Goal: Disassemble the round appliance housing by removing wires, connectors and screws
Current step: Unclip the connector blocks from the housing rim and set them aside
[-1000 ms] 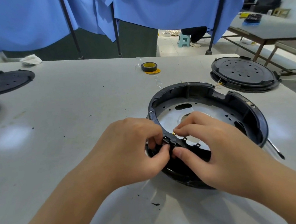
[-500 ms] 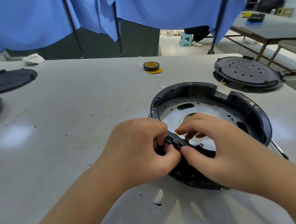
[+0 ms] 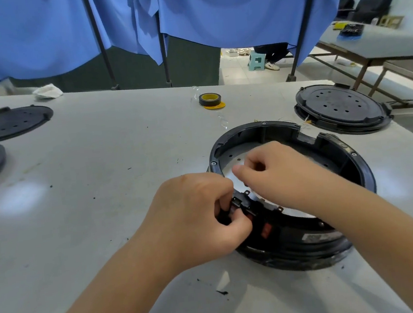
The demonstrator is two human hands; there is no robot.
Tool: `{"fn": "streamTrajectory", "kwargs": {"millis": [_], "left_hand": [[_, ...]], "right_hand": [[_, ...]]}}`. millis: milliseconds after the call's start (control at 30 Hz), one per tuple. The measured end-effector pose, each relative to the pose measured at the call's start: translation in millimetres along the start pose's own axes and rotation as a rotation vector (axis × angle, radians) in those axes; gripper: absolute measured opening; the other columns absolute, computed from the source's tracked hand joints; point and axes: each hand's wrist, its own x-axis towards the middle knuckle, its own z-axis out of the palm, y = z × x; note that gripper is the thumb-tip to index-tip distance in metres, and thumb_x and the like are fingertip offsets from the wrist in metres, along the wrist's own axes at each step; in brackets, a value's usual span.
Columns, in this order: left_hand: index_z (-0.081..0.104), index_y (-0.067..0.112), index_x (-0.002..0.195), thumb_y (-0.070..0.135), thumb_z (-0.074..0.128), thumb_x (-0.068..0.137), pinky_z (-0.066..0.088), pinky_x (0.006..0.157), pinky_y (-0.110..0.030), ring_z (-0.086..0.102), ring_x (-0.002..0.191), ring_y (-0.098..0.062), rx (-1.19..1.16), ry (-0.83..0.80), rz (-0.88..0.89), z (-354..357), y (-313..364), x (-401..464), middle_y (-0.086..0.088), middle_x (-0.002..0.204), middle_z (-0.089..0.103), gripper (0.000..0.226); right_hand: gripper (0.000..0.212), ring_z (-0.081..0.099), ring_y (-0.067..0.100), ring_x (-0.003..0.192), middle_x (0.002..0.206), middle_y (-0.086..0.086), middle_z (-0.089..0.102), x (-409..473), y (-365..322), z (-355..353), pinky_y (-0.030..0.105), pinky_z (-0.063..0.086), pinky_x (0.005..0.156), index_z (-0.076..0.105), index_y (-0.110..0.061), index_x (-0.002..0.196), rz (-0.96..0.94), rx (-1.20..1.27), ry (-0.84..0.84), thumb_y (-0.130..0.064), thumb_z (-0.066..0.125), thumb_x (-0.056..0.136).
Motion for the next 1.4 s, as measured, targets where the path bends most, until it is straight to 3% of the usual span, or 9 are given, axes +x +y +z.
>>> {"fn": "streamTrajectory", "kwargs": {"millis": [133,300,467,600,700,767,900,1067,1400], "left_hand": [[0.048,0.017,0.056,0.033,0.057,0.064,0.043,0.048,-0.033,0.049,0.049,-0.016,0.001,0.012,0.001,1,0,-1,0.003,0.05,0.049,0.02],[0.048,0.016,0.056,0.034,0.056,0.064,0.043,0.048,-0.035,0.049,0.048,-0.017,0.013,0.015,0.001,1,0,0,0.002,0.05,0.049,0.021],[0.047,0.017,0.055,0.032,0.059,0.064,0.041,0.046,-0.034,0.047,0.048,-0.016,0.001,0.03,0.013,1,0,0,0.003,0.049,0.047,0.021],[0.045,0.018,0.055,0.031,0.059,0.063,0.041,0.046,-0.033,0.047,0.048,-0.017,-0.005,0.035,0.018,1,0,0,0.003,0.048,0.047,0.021],[0.045,0.018,0.055,0.031,0.059,0.063,0.041,0.046,-0.033,0.048,0.048,-0.017,-0.007,0.039,0.02,2,0,0,0.003,0.049,0.048,0.02],[0.045,0.018,0.055,0.031,0.058,0.063,0.041,0.046,-0.034,0.047,0.048,-0.016,-0.003,0.039,0.017,2,0,0,0.003,0.049,0.047,0.021],[0.045,0.018,0.055,0.031,0.059,0.064,0.041,0.046,-0.034,0.047,0.048,-0.016,-0.003,0.037,0.016,1,0,0,0.003,0.049,0.047,0.021],[0.045,0.018,0.055,0.03,0.06,0.063,0.041,0.045,-0.033,0.047,0.047,-0.017,0.001,0.04,0.02,2,1,0,0.004,0.049,0.047,0.021],[0.046,0.018,0.055,0.03,0.059,0.063,0.041,0.045,-0.033,0.047,0.047,-0.017,0.003,0.037,0.019,1,2,0,0.003,0.049,0.047,0.02]], "right_hand": [[0.042,0.036,0.014,0.048,0.053,0.0,0.04,0,10,2,0.029,0.033,0.052,0.046,-0.005,0.063,0.013,-0.014,-0.071,-0.038,0.052,0.089],[0.046,0.028,0.014,0.049,0.052,-0.002,0.028,0,11,3,0.032,0.026,0.053,0.034,-0.016,0.055,-0.071,-0.004,-0.137,-0.038,0.048,0.093],[0.047,0.031,0.013,0.048,0.048,-0.008,0.03,0,14,4,0.031,0.029,0.055,0.035,-0.019,0.056,0.006,-0.019,-0.19,-0.047,0.041,0.093],[0.041,0.04,0.014,0.054,0.055,-0.007,0.041,1,14,3,0.035,0.036,0.059,0.047,-0.018,0.061,-0.026,0.002,-0.215,-0.043,0.045,0.092],[0.035,0.04,0.009,0.051,0.052,-0.01,0.043,-1,13,1,0.032,0.036,0.057,0.052,-0.026,0.062,-0.062,0.028,-0.226,-0.045,0.047,0.091],[0.034,0.041,0.007,0.05,0.05,-0.013,0.045,-3,12,0,0.029,0.037,0.057,0.052,-0.029,0.061,-0.065,0.01,-0.198,-0.047,0.047,0.09],[0.038,0.044,0.011,0.053,0.054,-0.009,0.047,-6,10,1,0.029,0.037,0.056,0.051,-0.019,0.067,-0.048,-0.039,-0.133,-0.05,0.048,0.089],[0.043,0.038,0.014,0.051,0.054,-0.003,0.039,-8,8,1,0.034,0.034,0.054,0.043,-0.014,0.062,-0.132,-0.07,-0.113,-0.043,0.045,0.094],[0.039,0.04,0.01,0.053,0.054,-0.005,0.043,-6,8,1,0.035,0.037,0.056,0.044,-0.023,0.058,-0.215,-0.061,-0.128,-0.037,0.047,0.094]]}}
